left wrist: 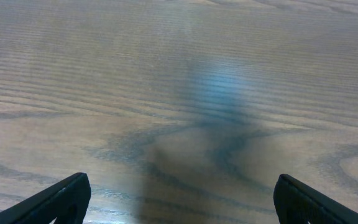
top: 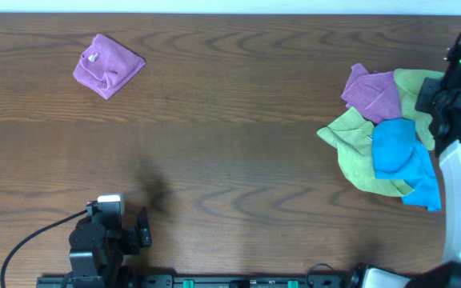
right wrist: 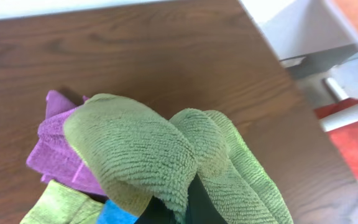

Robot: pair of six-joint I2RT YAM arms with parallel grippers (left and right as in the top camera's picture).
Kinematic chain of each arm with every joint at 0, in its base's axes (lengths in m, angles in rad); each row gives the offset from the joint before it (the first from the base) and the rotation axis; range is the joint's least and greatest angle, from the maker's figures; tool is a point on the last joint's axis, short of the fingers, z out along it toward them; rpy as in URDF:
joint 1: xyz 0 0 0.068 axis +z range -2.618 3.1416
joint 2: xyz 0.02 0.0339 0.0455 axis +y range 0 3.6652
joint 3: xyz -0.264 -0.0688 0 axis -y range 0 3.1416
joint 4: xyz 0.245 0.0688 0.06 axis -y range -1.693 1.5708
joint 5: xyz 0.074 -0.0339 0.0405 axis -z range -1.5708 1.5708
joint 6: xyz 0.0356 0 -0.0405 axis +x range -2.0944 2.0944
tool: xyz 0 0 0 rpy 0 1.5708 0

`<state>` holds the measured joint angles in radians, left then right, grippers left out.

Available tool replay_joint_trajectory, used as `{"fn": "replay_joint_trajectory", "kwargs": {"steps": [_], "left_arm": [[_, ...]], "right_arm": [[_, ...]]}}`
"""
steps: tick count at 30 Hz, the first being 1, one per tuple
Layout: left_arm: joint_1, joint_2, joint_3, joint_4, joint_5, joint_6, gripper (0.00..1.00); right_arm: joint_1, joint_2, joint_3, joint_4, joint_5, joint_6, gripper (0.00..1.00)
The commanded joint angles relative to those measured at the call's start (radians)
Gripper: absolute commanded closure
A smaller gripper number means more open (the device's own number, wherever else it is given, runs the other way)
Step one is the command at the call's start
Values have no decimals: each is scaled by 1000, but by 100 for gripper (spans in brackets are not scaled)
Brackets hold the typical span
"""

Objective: Fold the cloth
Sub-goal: 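Reach the right gripper into the cloth pile and grasp the green cloth, then pull the green cloth left out of the pile with the right gripper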

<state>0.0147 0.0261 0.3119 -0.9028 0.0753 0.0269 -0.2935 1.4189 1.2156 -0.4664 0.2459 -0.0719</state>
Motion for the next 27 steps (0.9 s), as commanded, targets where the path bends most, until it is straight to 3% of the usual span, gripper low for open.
{"fn": "replay_joint_trajectory", "kwargs": {"steps": [1, 12, 21, 27], "left_arm": [[-5, -5, -7, -20, -5, 7, 5], [-5, -5, -7, -20, -5, 7, 5], [-5, -5, -7, -20, -5, 7, 5], [-5, -5, -7, -20, -5, 7, 5]], "right_arm": [[-6, -62, 15, 25, 104, -24, 99], [97, -227, 15, -86, 92, -72, 99], [491, -353, 15, -436, 87, -47, 99], [737, -410, 15, -609, 12, 79, 99]]}}
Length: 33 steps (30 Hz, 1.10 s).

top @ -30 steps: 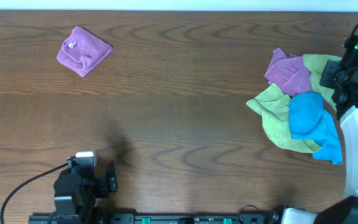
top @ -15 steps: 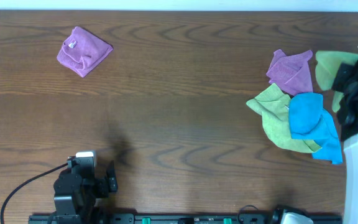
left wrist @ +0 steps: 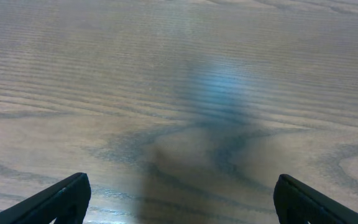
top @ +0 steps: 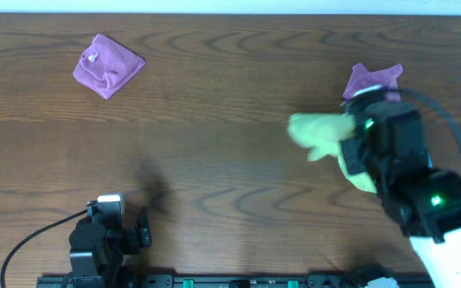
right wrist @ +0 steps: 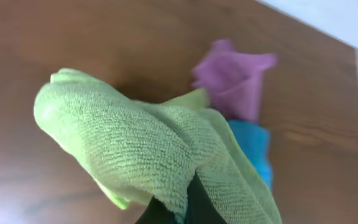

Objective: Fold the cloth
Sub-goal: 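Pull the green cloth left out of the pile with the right gripper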

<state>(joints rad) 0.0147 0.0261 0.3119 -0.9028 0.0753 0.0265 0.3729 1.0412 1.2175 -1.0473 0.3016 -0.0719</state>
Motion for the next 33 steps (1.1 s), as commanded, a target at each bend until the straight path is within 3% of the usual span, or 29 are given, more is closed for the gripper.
{"fn": "replay_joint_trajectory", "kwargs": {"steps": [1, 8, 14, 17, 25, 33], "left_arm": [[-5, -5, -7, -20, -5, 8, 5], [-5, -5, -7, -20, -5, 8, 5], [-5, -5, -7, -20, -5, 8, 5], [-5, -5, -7, -20, -5, 8, 5], [-5, -5, -7, -20, -5, 8, 5], [-5, -5, -7, -20, -5, 8, 5]], "right_arm": [[111, -44, 13, -58, -62, 109, 99], [335, -124, 13, -198, -180, 247, 98], [498, -126, 12, -220, -381, 307, 98], [580, -100, 11, -217, -388, 330, 98], [604, 80, 0, -112, -367, 320, 98], [522, 389, -2, 161, -187, 260, 98]]}}
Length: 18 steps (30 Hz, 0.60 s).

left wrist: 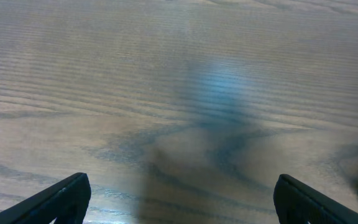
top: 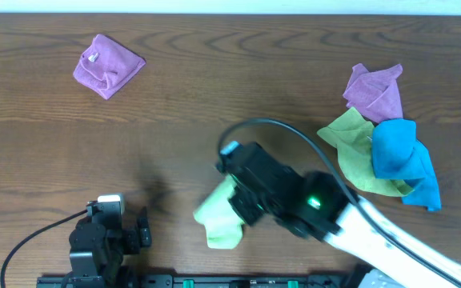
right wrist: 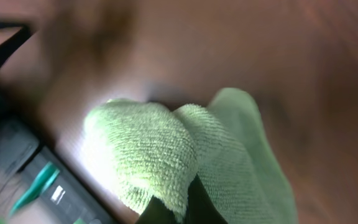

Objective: Fold the cloth
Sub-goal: 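Pull the green cloth left out of the pile with the right gripper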

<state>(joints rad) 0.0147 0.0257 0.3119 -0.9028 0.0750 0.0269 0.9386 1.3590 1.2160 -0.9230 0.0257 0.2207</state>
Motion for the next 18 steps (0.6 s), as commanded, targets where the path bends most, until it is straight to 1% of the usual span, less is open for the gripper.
{"fn": "replay_joint_trajectory", "kwargs": {"steps": [1, 4, 5, 6, 7, 9, 10, 11, 13, 15, 18], "left_arm": [[-5, -4, -7, -20, -4, 7, 5], [-5, -4, -7, -20, -4, 7, 5], [-5, -4, -7, -20, -4, 7, 5], [-5, -4, -7, -20, -4, 7, 5], [-5, -4, -7, -20, -4, 7, 5], [-5, -4, -7, -20, -4, 7, 5], [-5, -4, -7, -20, -4, 7, 5], [-5, -4, -7, -20, -4, 7, 5], [-5, -4, -7, -20, -4, 7, 5], [-5, -4, -7, -20, -4, 7, 5], [-5, -4, -7, -20, -4, 7, 5]], "right_arm": [[-77, 127, -1, 100, 110, -44, 98], [-166, 257, 0, 309, 204, -50, 98], [-204, 301, 0, 414, 261, -50, 93], [-243, 341, 3, 521, 300, -50, 64], [-280, 372, 15, 602, 316, -50, 53], [-324, 393, 39, 644, 318, -49, 44], [-343, 393, 49, 643, 319, -50, 36], [-360, 389, 56, 639, 319, -50, 33], [-378, 377, 58, 621, 319, -50, 32], [-386, 361, 58, 582, 318, -50, 26], [-385, 359, 58, 510, 295, -49, 25]]}}
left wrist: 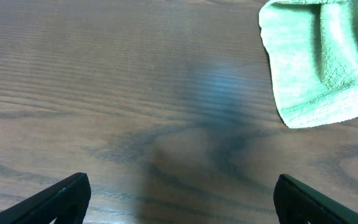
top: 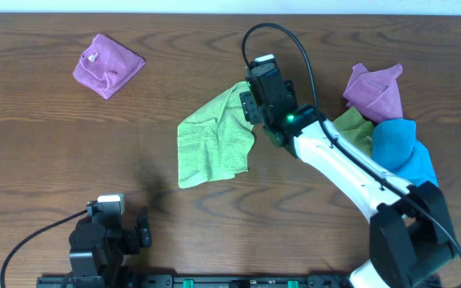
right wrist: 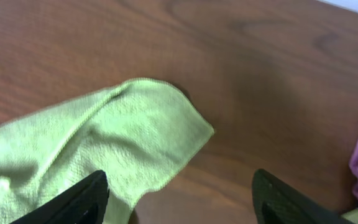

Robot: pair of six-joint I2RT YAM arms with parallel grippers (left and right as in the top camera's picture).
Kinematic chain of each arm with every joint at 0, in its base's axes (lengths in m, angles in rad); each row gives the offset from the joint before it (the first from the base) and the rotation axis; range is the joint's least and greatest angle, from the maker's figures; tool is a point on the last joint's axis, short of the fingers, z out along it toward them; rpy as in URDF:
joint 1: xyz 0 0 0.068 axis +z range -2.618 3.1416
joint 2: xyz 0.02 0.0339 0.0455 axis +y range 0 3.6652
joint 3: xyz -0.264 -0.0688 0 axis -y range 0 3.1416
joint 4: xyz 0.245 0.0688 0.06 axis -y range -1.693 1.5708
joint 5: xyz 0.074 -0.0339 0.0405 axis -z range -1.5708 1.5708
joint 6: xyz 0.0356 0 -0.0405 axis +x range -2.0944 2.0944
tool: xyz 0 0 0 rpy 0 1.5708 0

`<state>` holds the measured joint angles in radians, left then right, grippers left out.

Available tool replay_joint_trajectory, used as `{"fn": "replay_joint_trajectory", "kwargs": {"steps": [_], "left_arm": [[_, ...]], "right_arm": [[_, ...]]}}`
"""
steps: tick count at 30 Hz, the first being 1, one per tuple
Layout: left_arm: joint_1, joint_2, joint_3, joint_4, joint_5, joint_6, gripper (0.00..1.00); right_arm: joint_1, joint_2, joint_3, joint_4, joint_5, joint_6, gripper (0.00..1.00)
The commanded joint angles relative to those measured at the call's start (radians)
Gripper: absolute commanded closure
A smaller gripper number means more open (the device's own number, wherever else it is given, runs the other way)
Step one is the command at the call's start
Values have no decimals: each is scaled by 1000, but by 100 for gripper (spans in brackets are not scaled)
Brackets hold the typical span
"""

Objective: Fold the cloth
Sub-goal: 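Pull the green cloth left out of the pile with the right gripper, then lay the green cloth flat on the table center and release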

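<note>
A light green cloth lies spread out, mostly flat, in the middle of the table; its far right corner is slightly rumpled. My right gripper hovers over that corner, open, with nothing between its fingers. In the right wrist view the cloth's corner lies under and to the left of the jaws. My left gripper rests at the front left, open and empty. The cloth's near left corner shows at the upper right of the left wrist view.
A folded purple cloth sits at the far left. At the right edge lies a pile: a purple cloth, a green cloth and a blue cloth. The purple one also shows at the right of the right wrist view.
My right gripper was shut on the bunched green cloth near the table's front middle. Now the cloth lies spread in the middle, and the gripper is open over its far right corner.
My right gripper was shut on a green cloth at the pile on the right. Then it held the cloth left of the pile, then near the front middle. Now the cloth lies spread out and released. The left arm has stayed still.
</note>
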<state>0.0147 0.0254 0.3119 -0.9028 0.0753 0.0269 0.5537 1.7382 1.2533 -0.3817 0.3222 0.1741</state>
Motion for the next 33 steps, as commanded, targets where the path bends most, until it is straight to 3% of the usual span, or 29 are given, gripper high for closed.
{"fn": "replay_joint_trajectory", "kwargs": {"steps": [1, 12, 26, 33], "left_arm": [[-5, -4, -7, -20, -5, 7, 5], [-5, -4, -7, -20, -5, 7, 5], [-5, -4, -7, -20, -5, 7, 5], [-5, -4, -7, -19, -5, 7, 5]], "right_arm": [[-1, -20, 20, -65, -40, -1, 25], [-8, -19, -7, -356, -436, 194, 20], [-51, -18, -219, -87, -593, 308, 29], [-51, -18, -250, -55, -596, 338, 32]]}}
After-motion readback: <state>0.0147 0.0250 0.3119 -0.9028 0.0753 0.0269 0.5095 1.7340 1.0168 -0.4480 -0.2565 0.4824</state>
